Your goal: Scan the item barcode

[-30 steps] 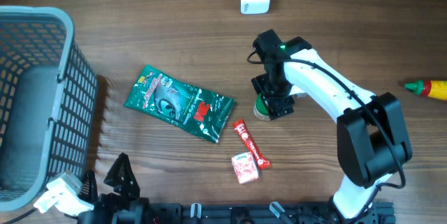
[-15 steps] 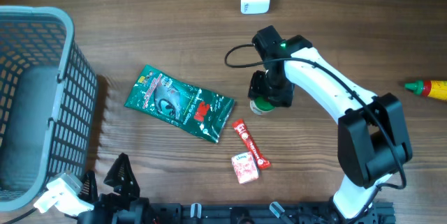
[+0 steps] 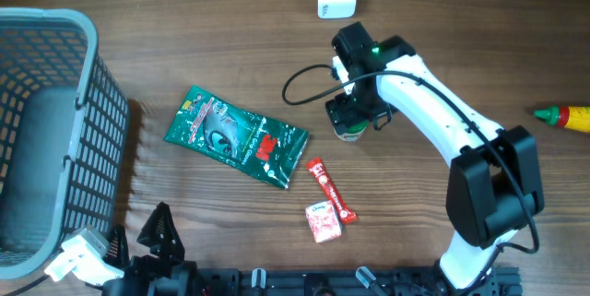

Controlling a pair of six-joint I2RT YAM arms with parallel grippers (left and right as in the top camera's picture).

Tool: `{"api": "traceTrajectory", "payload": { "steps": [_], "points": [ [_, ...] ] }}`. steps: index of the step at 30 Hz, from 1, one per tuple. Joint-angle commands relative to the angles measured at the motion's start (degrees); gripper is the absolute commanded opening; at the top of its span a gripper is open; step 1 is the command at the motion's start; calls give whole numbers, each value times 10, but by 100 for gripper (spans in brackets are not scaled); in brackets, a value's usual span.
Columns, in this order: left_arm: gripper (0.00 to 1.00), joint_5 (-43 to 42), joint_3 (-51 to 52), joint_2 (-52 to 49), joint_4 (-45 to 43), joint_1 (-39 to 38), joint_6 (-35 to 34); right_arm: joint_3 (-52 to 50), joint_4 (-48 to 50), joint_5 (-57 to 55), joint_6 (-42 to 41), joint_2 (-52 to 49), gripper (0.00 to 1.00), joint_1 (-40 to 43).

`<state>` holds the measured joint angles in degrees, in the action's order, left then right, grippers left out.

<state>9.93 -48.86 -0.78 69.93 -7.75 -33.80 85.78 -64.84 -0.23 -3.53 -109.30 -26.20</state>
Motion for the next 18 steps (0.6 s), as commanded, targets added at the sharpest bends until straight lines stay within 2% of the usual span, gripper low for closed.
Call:
{"api": "traceTrajectory", "payload": {
  "steps": [1, 2, 4, 5, 6, 8, 11, 18],
  "points": [
    [100, -3, -2, 5, -2, 4, -3, 116, -76, 16, -89, 0, 100, 0],
    [100, -3, -2, 5, -2, 4, -3, 152, -101, 15, -128, 1, 99, 0],
    [100, -3, -2, 5, -2, 4, -3, 208, -128, 15, -283, 2, 100, 0],
    [100, -3, -2, 5, -2, 4, -3, 215, -134, 15, -365, 2, 100, 0],
    [100, -3, -2, 5, -2, 4, -3, 215, -147, 15, -486, 2, 100, 0],
    [100, -3, -2, 5, -2, 4, -3, 204, -152, 12, -611, 0, 100, 0],
    [100, -3, -2, 5, -2, 4, -3, 158, -116, 7, -706, -1, 100, 0],
    [100, -3, -2, 5, -2, 4, -3, 47, -41, 16, -793, -1, 100, 0]
  ]
}}
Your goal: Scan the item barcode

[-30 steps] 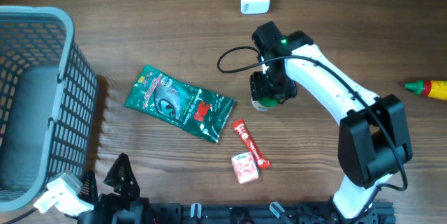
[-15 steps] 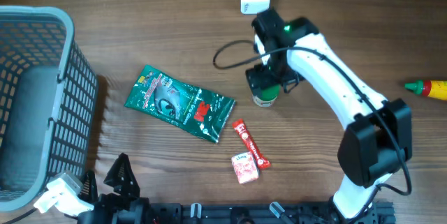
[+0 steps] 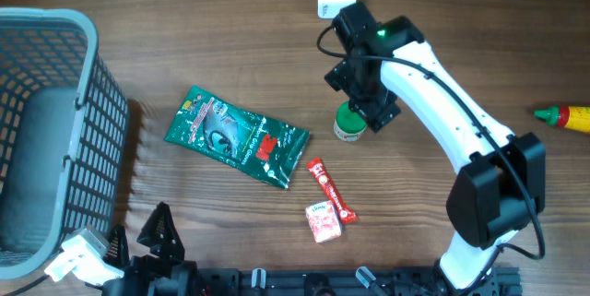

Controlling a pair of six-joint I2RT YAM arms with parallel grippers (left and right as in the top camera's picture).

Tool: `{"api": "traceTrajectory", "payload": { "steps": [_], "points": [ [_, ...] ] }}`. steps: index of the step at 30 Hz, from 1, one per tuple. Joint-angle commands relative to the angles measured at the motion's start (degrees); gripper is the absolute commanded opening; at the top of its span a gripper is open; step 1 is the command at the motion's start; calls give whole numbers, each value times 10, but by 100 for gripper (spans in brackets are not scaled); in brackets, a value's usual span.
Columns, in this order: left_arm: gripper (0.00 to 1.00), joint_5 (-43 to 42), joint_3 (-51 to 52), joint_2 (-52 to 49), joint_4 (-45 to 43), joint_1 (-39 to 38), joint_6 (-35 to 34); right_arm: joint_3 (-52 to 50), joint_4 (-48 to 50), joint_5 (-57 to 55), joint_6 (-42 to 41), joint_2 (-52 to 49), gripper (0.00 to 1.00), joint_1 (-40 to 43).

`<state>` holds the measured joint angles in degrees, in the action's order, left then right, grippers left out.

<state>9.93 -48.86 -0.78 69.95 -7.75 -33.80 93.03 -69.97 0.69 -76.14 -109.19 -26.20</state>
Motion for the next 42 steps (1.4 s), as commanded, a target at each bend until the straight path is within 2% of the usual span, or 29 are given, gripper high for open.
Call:
{"api": "traceTrajectory", "payload": {
  "steps": [1, 7, 17, 22, 25, 27, 32, 33, 35, 36, 38, 42],
  "points": [
    [100, -3, -2, 5, -2, 4, -3, -50, 28, 15, -87, -2, 100, 0],
    [100, -3, -2, 5, -2, 4, -3, -101, 117, 37, -100, -17, 100, 0],
    [100, -3, -2, 5, -2, 4, -3, -102, 143, 42, -99, -90, 98, 0],
    [100, -3, -2, 5, -2, 4, -3, -102, 140, 54, -89, -99, 76, 0],
    [100, -3, -2, 5, -2, 4, -3, -102, 141, 54, -34, -99, 71, 0],
    [100, -3, -2, 5, -2, 4, -3, -102, 154, 57, 53, -99, 71, 0],
    [100, -3, -2, 5, -2, 4, -3, -101, 159, 58, 439, -99, 67, 0],
    [100, -3, -2, 5, -2, 4, -3, -101, 153, 58, 469, -99, 68, 0],
    [100, -3, -2, 5, -2, 4, -3, -91, 135, 57, 483, -98, 77, 0],
    [100, -3, -2, 5, -2, 4, -3, -80, 123, 57, 483, -98, 90, 0],
    [100, -3, -2, 5, -2, 4, -3, -49, 87, 57, 483, -98, 99, 0],
    [100, -3, -2, 5, -2, 4, -3, 48, -13, 58, 475, -98, 100, 0]
  ]
}}
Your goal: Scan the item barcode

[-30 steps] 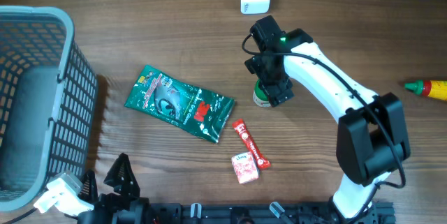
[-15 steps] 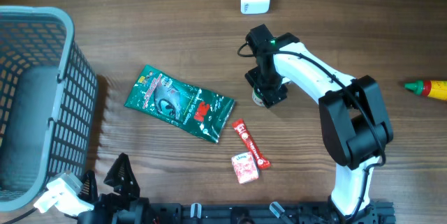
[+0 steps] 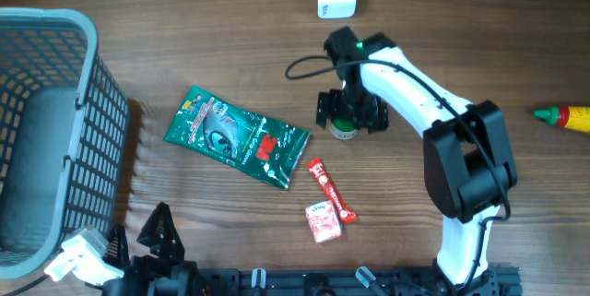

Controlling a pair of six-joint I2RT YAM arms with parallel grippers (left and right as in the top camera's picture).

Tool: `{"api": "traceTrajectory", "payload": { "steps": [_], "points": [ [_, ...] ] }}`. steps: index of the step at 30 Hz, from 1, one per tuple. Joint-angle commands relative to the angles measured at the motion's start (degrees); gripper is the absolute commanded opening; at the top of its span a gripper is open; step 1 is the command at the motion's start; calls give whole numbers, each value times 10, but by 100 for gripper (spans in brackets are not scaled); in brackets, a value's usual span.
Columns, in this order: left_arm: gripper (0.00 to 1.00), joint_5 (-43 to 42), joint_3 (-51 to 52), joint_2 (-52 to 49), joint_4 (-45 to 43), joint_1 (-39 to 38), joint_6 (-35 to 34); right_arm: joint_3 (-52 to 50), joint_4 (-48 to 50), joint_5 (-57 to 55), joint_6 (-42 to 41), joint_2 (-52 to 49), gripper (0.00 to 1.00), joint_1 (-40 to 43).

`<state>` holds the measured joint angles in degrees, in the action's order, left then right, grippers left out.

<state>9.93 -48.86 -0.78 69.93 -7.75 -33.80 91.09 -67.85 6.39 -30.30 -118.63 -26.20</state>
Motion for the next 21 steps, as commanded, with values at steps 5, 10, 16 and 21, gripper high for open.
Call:
{"api": "traceTrajectory", "payload": {
  "steps": [5, 10, 16, 21],
  "points": [
    [100, -3, -2, 5, -2, 4, -3, 87, -36, 0, -8, -4, 100, 0],
    [100, -3, -2, 5, -2, 4, -3, 24, -5, -51, -118, -7, 100, 0],
    [100, -3, -2, 5, -2, 4, -3, -8, 49, -49, -117, -11, 86, 0],
    [100, -3, -2, 5, -2, 4, -3, -8, 70, -47, -102, -30, 84, 0]
  ]
}}
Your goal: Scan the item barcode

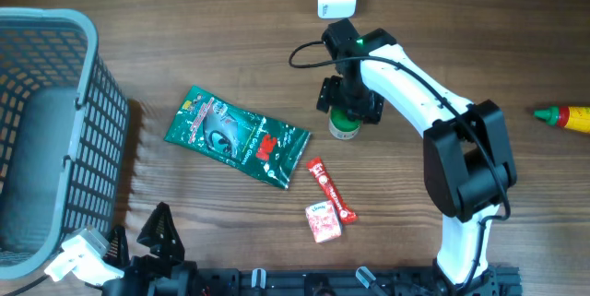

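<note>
A small round jar with a green lid [345,128] stands on the wooden table, right of centre. My right gripper [348,104] hangs directly over its far side, pointing down, with a dark finger on each side of the jar, spread wider than it. The jar's near half shows below the gripper. The white barcode scanner stands at the table's far edge, just beyond the gripper. My left gripper [159,227] rests folded at the near left edge, its fingers too dark to read.
A green snack pouch [236,136] lies left of the jar. A red stick packet [330,191] and a small pink box [324,221] lie nearer. A grey mesh basket [55,121] fills the left side. A red and yellow bottle [564,115] lies far right.
My right gripper has shifted slightly toward the far edge and looks a little narrower around the jar. More of the jar's near side shows. The jar has stayed put.
My right gripper was down over the jar. Then it stood farther back toward the scanner, with the jar uncovered in the same spot. Later it was over the jar again with fingers spread on both sides, and it stays there now.
</note>
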Controlling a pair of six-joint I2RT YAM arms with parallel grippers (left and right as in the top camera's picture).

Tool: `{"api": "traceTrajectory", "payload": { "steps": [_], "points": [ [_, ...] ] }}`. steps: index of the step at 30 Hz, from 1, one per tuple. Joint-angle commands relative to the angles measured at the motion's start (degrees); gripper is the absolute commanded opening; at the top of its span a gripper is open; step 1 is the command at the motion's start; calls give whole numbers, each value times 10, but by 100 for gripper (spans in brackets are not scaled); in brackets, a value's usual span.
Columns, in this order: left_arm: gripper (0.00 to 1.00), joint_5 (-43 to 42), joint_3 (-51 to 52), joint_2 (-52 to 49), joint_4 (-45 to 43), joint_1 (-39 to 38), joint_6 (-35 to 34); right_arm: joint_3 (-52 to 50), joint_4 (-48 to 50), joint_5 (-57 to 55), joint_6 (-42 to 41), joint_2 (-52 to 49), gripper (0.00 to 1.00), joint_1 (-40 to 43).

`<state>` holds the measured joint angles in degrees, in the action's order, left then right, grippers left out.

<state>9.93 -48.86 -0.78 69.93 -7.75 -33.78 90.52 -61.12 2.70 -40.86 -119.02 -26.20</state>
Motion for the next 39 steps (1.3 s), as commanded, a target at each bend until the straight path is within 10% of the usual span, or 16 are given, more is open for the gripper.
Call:
{"api": "traceTrajectory", "payload": {
  "steps": [1, 20, 27, 39],
  "points": [
    [100, -3, -2, 5, -2, 4, -3, -3, 5, -10, 4, -37, 84, 0],
    [100, -3, -2, 5, -2, 4, -3, 17, -3, 31, 15, -67, 44, 17],
    [100, -3, -2, 5, -2, 4, -3, 67, -115, 250, 182, -52, 42, 76],
    [100, -3, -2, 5, -2, 4, -3, 65, -282, 315, 228, -46, 30, 22]
  ]
}}
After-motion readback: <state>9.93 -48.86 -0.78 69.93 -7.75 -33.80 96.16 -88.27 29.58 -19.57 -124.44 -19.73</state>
